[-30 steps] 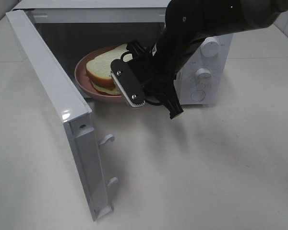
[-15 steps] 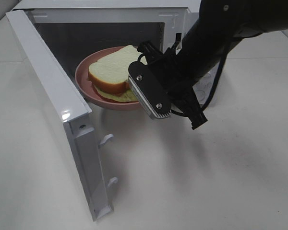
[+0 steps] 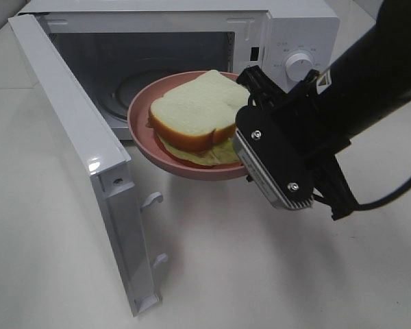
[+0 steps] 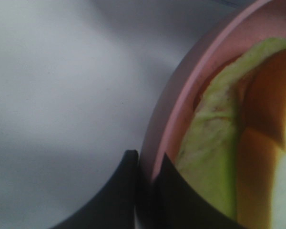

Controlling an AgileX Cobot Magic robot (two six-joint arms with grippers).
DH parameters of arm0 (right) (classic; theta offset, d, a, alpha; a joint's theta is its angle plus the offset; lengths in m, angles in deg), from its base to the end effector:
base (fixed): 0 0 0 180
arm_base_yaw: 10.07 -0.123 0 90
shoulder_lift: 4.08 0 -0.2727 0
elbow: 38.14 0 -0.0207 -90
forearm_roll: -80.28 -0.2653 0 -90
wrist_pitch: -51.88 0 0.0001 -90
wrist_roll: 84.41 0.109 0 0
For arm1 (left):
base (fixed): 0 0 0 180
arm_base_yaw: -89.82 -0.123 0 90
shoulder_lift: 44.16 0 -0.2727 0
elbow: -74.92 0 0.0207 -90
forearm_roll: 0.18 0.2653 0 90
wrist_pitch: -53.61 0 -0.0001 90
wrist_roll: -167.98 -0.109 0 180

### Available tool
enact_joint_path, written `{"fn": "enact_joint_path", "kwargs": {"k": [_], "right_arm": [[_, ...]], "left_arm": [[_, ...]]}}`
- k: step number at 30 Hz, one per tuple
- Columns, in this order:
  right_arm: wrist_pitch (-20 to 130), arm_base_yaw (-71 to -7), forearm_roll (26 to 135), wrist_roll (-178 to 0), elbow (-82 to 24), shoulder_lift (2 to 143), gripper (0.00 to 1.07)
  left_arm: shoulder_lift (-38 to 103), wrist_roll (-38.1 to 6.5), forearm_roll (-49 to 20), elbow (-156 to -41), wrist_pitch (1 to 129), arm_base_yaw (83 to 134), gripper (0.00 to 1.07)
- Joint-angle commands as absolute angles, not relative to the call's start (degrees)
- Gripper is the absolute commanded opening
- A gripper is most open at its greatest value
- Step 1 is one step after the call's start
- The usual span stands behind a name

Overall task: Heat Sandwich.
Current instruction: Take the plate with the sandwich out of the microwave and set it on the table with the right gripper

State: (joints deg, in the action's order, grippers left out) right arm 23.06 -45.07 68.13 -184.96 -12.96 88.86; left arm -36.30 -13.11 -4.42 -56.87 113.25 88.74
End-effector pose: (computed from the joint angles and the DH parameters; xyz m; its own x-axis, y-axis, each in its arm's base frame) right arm 0.2539 0.1913 0.1982 0.6150 -0.7838 -0.0858 -0.6837 -0.4759 -0.5533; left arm 0.0366 -0.0063 0.2784 -0.4333 -0.0266 -0.9009 0.0307 0.9985 -0.0442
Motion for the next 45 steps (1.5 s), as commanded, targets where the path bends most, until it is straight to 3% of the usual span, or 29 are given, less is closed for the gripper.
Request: {"fn": "enact_joint_path", "kwargs": {"k": [1, 24, 45], "right_arm": [[23.1, -44.8, 68.5, -184.0, -10.4, 84.8, 0.0], [14.2, -44.8, 80.3, -165.5, 5.0, 61.9, 0.0], [2.7, -44.8, 97.6, -131.3, 5.5, 54.8, 0.0]], "left_arm": [[-37.8, -13.1, -4.6, -56.6, 112.8, 88.6, 0.98], [-37.8, -13.1, -4.6, -56.6, 112.8, 88.6, 0.98], [-37.8, -13.1, -4.6, -56.6, 112.8, 88.6, 0.98]]}}
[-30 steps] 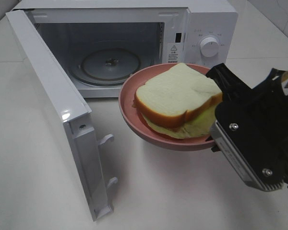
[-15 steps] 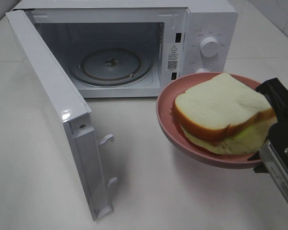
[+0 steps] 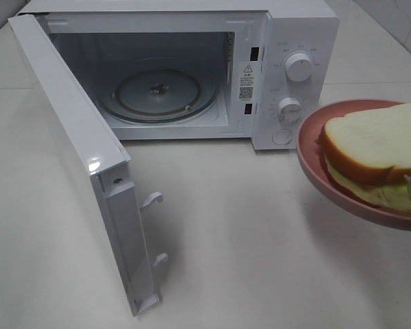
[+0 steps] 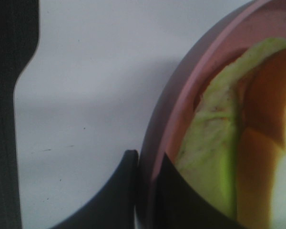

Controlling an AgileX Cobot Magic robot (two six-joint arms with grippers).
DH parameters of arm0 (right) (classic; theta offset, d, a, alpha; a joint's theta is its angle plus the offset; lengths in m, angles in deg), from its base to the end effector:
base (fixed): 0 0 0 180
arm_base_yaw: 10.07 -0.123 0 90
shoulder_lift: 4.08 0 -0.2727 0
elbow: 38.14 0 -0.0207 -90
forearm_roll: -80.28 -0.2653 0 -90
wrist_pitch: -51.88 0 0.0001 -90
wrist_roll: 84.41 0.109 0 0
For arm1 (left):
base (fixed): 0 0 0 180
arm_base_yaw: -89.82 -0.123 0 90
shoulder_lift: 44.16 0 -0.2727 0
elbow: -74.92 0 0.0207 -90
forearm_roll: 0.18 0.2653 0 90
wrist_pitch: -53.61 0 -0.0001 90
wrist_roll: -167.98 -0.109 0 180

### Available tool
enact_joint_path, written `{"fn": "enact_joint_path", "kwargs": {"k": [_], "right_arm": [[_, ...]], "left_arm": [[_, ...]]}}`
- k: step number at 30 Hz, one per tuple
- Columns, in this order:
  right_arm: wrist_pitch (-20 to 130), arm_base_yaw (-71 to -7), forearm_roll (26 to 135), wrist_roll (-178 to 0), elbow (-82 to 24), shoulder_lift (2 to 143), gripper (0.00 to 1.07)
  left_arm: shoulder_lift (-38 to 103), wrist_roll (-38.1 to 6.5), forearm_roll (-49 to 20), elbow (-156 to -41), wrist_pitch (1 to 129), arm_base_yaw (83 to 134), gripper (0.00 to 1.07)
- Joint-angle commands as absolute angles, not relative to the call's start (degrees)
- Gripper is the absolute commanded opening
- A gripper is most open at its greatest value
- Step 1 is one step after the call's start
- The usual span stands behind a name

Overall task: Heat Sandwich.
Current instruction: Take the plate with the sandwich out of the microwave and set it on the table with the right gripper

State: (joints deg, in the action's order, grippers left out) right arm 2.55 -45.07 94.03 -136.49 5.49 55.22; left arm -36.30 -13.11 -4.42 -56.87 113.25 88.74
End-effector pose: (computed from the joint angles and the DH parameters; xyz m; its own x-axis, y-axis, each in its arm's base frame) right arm 0.1548 0.0844 0.2241 0.0850 -0.9921 -0.0921 -0.8683 -0.0284 -0.4952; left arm 0.0366 -0.0063 0.2784 -0.4333 -0.0266 -0.9009 0.0307 0.9985 -0.0442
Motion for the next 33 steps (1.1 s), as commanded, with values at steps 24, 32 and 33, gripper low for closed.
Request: {"fn": "enact_joint_path", "kwargs": {"k": [24, 32, 33], "right_arm": [[-6.6, -44.8, 112.9, -82.6, 5.3, 60.1, 0.0], [-5.9, -44.8, 115.8, -69.5, 5.3, 67.9, 0.01], [-5.6, -44.8, 116.4, -67.2, 5.3, 70.3, 0.0]], "left_arm": [[-37.8, -13.1, -4.6, -56.6, 112.8, 88.6, 0.98], [-37.8, -13.1, -4.6, -56.6, 112.8, 88.6, 0.98], [-37.8, -13.1, -4.6, -56.6, 112.8, 88.6, 0.98]]}}
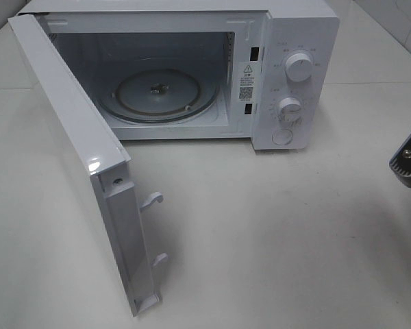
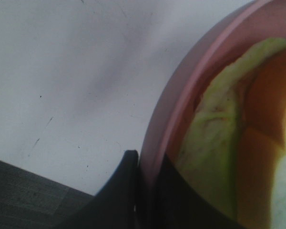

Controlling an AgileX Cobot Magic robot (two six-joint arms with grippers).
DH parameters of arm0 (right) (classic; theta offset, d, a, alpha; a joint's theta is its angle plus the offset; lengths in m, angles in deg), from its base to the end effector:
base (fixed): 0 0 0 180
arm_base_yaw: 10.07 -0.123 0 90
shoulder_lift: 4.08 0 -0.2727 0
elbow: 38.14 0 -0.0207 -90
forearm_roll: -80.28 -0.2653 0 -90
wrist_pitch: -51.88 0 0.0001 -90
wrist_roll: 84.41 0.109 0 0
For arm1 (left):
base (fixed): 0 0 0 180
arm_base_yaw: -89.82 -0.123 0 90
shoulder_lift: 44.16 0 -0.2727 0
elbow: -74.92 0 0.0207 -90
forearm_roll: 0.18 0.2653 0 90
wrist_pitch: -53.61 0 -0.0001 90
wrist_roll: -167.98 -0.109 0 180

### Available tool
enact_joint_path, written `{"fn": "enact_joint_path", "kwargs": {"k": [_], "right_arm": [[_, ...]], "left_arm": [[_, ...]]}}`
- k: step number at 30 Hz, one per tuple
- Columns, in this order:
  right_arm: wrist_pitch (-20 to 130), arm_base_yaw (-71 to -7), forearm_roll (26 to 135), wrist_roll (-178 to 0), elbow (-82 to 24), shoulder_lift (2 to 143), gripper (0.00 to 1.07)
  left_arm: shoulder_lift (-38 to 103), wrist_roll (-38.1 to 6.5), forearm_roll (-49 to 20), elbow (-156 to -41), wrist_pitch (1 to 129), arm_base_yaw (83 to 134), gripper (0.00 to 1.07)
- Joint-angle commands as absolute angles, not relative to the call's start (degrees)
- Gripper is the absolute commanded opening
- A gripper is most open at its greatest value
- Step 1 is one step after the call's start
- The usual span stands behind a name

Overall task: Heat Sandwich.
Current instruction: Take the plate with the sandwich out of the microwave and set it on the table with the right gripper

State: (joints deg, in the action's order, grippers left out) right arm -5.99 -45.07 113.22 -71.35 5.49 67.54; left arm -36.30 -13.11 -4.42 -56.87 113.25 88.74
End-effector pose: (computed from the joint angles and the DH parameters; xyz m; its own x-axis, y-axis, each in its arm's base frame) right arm 0.1780 0.0633 0.1925 -0.7532 -0.6398 -0.1525 -0.5145 0.7176 -0.4695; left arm 0.0366 -0.0063 0.2784 -0.4333 -0.0266 -0.9009 0.0307 0.9985 -0.0442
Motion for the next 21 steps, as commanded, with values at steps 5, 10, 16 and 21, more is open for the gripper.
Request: {"fn": "enact_joint_path", "kwargs": {"k": [5, 10, 16, 21], "right_arm": [[-3.5, -44.6, 119.1, -59.8, 5.3, 75.0, 0.0], [-0.8, -44.6, 122.0, -54.0, 4.9, 79.2, 0.0], [1.8, -40.5, 122.2, -52.4, 2.8, 83.1, 0.0], [4.8, -36.1, 123.7, -50.2, 1.3, 85.8, 0.0]], "left_arm": [[-37.8, -13.1, -4.6, -56.6, 112.8, 88.6, 0.98], [-37.8, -13.1, -4.6, -56.6, 112.8, 88.6, 0.98], [-37.8, -13.1, -4.6, -56.6, 112.8, 88.6, 0.98], [-37.8, -13.1, -4.6, -56.6, 112.8, 88.6, 0.98]]}}
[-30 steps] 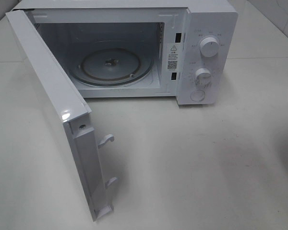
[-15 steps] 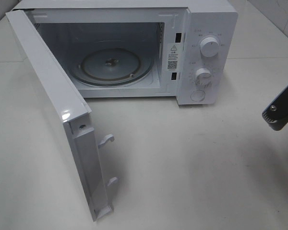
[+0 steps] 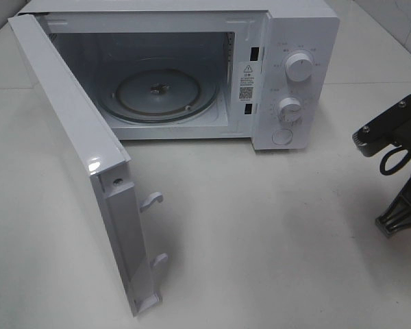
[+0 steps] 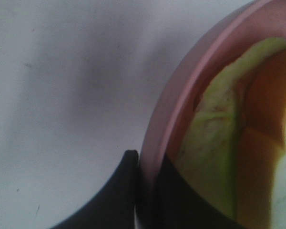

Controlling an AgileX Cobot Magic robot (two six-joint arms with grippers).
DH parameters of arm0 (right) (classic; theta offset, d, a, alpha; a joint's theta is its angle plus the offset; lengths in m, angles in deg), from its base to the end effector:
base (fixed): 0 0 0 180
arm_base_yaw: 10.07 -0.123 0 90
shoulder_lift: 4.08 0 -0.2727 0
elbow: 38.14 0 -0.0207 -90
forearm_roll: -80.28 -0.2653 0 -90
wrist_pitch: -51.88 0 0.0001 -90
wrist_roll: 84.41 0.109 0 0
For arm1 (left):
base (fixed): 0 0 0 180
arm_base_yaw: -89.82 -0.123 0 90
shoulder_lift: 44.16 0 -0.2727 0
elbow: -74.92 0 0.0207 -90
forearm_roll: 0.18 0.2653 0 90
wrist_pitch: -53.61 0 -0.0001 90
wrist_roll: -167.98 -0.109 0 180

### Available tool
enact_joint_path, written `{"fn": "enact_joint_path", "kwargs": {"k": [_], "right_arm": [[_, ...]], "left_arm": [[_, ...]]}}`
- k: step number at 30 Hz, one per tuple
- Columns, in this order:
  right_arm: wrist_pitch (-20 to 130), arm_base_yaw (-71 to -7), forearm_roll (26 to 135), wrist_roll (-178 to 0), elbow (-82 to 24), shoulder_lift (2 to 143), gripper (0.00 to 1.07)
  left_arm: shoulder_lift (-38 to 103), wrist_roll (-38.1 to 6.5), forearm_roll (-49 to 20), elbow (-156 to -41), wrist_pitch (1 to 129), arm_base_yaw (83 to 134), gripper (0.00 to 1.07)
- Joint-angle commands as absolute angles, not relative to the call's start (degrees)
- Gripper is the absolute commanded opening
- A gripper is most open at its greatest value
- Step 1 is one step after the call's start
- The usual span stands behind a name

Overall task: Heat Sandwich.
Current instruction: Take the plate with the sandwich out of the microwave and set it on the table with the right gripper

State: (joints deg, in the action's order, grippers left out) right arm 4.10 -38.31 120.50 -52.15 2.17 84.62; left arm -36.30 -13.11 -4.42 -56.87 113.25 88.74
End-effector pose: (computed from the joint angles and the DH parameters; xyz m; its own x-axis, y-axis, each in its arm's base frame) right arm 0.2282 0.0634 0.1507 -0.8797 -0.4263 -0.2108 -0.2954 0.8372 -0.4603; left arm 0.0366 -0.0063 0.2784 -0.4333 -0.0266 -0.9009 0.0307 0.9985 -0.0442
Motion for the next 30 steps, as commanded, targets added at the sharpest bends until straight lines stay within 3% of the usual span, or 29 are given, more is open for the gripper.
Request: {"fn": "enact_joint_path", "kwargs": {"k": [1, 11, 30], "right_arm": [[6.1, -34.6, 124.9, -48.9, 1.1, 86.7, 0.0], [10.5, -27.5, 128.7, -42.4, 1.1, 91.4, 0.0], [17.4, -23.3, 137.5, -29.4, 1.1, 102.0, 0.0]], "left_arm": [[-37.8, -13.1, -4.6, -56.6, 112.8, 88.6, 0.98], [-37.8, -13.1, -4.6, -56.6, 112.8, 88.6, 0.98], [-37.8, -13.1, -4.6, -56.6, 112.8, 88.6, 0.98]]}}
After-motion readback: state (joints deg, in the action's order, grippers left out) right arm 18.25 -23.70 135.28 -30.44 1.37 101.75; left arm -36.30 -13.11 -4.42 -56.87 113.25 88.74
